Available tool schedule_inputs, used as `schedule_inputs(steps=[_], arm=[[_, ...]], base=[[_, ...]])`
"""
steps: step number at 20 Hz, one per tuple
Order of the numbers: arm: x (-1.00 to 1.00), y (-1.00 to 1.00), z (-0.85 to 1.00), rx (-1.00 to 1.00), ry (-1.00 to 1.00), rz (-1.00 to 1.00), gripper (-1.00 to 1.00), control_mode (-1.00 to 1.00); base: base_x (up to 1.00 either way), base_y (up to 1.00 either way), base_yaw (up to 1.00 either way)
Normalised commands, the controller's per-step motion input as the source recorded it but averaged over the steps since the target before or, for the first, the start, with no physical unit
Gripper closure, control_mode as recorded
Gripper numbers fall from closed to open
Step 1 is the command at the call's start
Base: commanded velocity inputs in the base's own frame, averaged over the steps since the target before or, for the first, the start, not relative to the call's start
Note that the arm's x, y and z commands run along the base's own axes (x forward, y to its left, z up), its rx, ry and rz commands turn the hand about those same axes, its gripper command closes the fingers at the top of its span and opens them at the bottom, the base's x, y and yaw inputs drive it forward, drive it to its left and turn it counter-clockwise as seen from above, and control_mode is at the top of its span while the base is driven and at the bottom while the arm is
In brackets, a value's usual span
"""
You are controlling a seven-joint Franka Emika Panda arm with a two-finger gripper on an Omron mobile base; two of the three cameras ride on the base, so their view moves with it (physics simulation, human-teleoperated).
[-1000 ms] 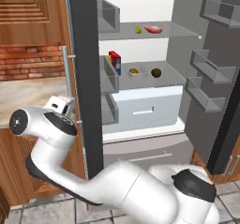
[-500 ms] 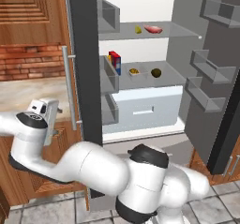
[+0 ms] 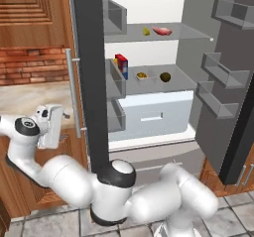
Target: Place the tupperware on the second highest shelf of the fridge. Make space for the tupperware among the existing items by rearranging them on the shelves if needed. Close the fridge door when finished.
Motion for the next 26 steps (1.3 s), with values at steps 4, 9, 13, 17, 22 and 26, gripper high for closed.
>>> schedule_inputs(steps=[4, 9, 13, 17, 22, 26], arm=[[0.25, -0.8, -0.09, -0.03, 0.12, -0.1, -1.0, -1.0], [-0.16, -1.0, 0.0, 0.0, 0.05, -0.03, -1.0, -1.0], [-0.18, -1.0, 0.0, 0.0, 0.0, 0.0, -1.0, -1.0], [0.0, -1.0, 0.0, 0.0, 0.0, 0.0, -1.0, -1.0], [0.26, -0.92, 0.0, 0.03, 0.0, 0.12, -1.0, -1.0], [0.39, -0.74, 0.0, 0.05, 0.0, 0.19, -1.0, -1.0]], base=[[0.0, 0.0, 0.0], [0.0, 0.0, 0.0], [0.0, 0.0, 0.0], [0.0, 0.0, 0.0], [0.0, 0.0, 0.0], [0.0, 0.0, 0.0]])
